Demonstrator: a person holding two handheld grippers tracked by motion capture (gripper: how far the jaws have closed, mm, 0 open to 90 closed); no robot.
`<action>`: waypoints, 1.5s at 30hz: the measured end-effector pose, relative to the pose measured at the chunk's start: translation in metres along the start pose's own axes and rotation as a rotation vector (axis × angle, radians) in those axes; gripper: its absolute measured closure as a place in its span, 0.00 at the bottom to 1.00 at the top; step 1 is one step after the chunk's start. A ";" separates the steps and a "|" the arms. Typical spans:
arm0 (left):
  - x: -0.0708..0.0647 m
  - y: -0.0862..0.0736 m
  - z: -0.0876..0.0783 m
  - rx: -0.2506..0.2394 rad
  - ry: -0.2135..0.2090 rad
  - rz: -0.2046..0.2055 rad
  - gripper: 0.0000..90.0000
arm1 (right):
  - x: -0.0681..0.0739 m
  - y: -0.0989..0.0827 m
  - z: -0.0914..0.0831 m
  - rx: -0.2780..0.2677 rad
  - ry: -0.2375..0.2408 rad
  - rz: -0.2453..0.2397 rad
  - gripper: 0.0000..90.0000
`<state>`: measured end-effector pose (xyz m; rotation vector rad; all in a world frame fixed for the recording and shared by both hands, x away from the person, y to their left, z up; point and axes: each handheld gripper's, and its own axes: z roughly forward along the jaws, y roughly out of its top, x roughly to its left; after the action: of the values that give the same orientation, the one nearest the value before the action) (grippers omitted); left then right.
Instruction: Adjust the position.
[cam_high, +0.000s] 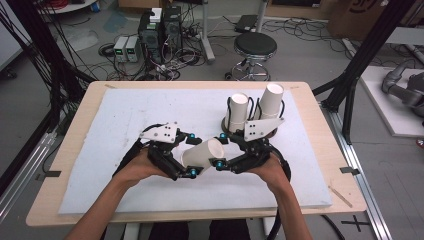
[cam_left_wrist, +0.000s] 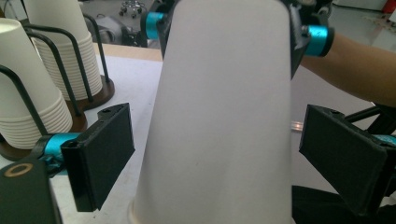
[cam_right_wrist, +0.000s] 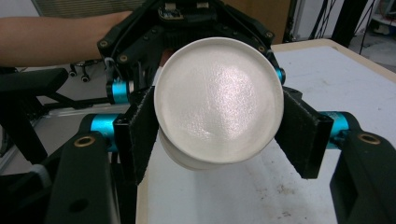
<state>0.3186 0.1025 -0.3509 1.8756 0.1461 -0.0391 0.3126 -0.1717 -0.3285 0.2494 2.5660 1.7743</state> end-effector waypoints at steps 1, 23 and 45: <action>0.000 0.000 0.001 0.007 -0.003 0.006 0.11 | 0.000 0.000 0.000 -0.001 0.002 0.000 0.39; -0.001 -0.009 0.006 0.055 -0.042 0.016 0.26 | 0.003 0.002 0.001 -0.006 0.028 -0.013 0.39; -0.001 -0.008 -0.002 0.074 -0.016 0.018 0.29 | 0.001 -0.002 -0.019 -0.112 0.013 0.011 0.18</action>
<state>0.3160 0.1067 -0.3582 1.9496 0.1175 -0.0477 0.3098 -0.1897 -0.3231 0.2503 2.4673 1.9223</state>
